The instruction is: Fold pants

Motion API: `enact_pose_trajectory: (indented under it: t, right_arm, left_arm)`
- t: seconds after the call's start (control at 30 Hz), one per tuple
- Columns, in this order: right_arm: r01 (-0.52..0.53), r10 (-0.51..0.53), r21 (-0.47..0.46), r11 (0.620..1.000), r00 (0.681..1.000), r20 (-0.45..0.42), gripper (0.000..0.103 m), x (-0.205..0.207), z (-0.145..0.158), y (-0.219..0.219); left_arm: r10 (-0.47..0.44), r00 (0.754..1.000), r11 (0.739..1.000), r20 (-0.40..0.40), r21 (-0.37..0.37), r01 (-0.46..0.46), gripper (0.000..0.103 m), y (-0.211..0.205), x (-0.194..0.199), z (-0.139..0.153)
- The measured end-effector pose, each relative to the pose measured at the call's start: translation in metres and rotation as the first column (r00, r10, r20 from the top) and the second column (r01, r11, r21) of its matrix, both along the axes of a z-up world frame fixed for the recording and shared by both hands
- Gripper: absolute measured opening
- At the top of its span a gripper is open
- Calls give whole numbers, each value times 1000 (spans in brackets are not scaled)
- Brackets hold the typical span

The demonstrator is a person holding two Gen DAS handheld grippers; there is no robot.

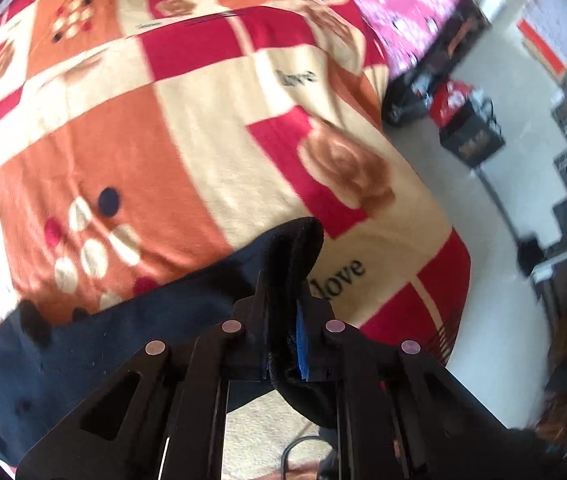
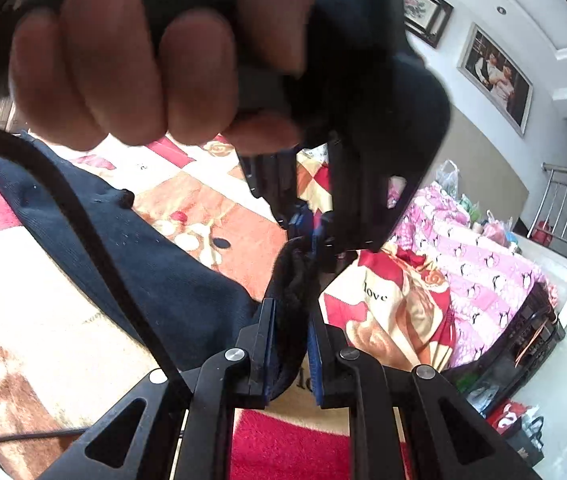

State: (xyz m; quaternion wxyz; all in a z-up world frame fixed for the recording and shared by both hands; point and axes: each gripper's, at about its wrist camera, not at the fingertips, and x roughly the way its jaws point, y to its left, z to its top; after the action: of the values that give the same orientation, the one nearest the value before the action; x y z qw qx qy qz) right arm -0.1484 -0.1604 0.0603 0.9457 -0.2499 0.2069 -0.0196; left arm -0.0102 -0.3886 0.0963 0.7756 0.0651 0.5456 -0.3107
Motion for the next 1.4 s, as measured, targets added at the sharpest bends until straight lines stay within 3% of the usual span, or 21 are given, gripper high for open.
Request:
enact_pose_trajectory:
  t: [0.13, 0.3, 0.6, 0.97, 1.03, 1.13, 1.2, 1.27, 1.33, 1.4]
  right_arm:
    - [-63, 63, -50, 997, 998, 4, 12, 0, 4, 30]
    - [-153, 153, -80, 985, 988, -8, 10, 8, 11, 81]
    - [-294, 285, -146, 945, 955, -77, 8, 31, 11, 176]
    - [-364, 334, -187, 913, 926, -174, 8, 41, -12, 228]
    - [-367, 336, -168, 915, 923, -186, 8, 46, -15, 226]
    - [-390, 356, -102, 915, 901, -247, 10, 52, -18, 221]
    - [-411, 384, -42, 911, 879, -284, 22, 53, -18, 216]
    - [-431, 419, 8, 902, 873, -250, 38, 45, -10, 206]
    - [-453, 453, 46, 891, 872, -185, 39, 30, 3, 194]
    - [-489, 499, 99, 867, 857, -129, 41, 12, 18, 178]
  left_arm:
    - [42, 998, 991, -52, -126, -48, 9, 49, 9, 5]
    - [83, 996, 977, -42, -194, -90, 9, 119, 13, 9]
    - [175, 983, 953, -58, -242, -184, 9, 228, 19, -4]
    - [237, 963, 923, -130, -280, -265, 9, 287, 24, -49]
    - [249, 959, 926, -137, -256, -277, 12, 289, 24, -57]
    - [304, 943, 926, -133, -191, -326, 26, 294, 24, -63]
    - [326, 939, 922, -112, -183, -342, 26, 300, 22, -57]
    - [391, 919, 903, -56, -169, -394, 26, 310, 19, -43]
    - [445, 896, 877, 6, -208, -434, 26, 317, 11, -24]
    - [455, 890, 857, 32, -287, -428, 27, 316, -3, -4]
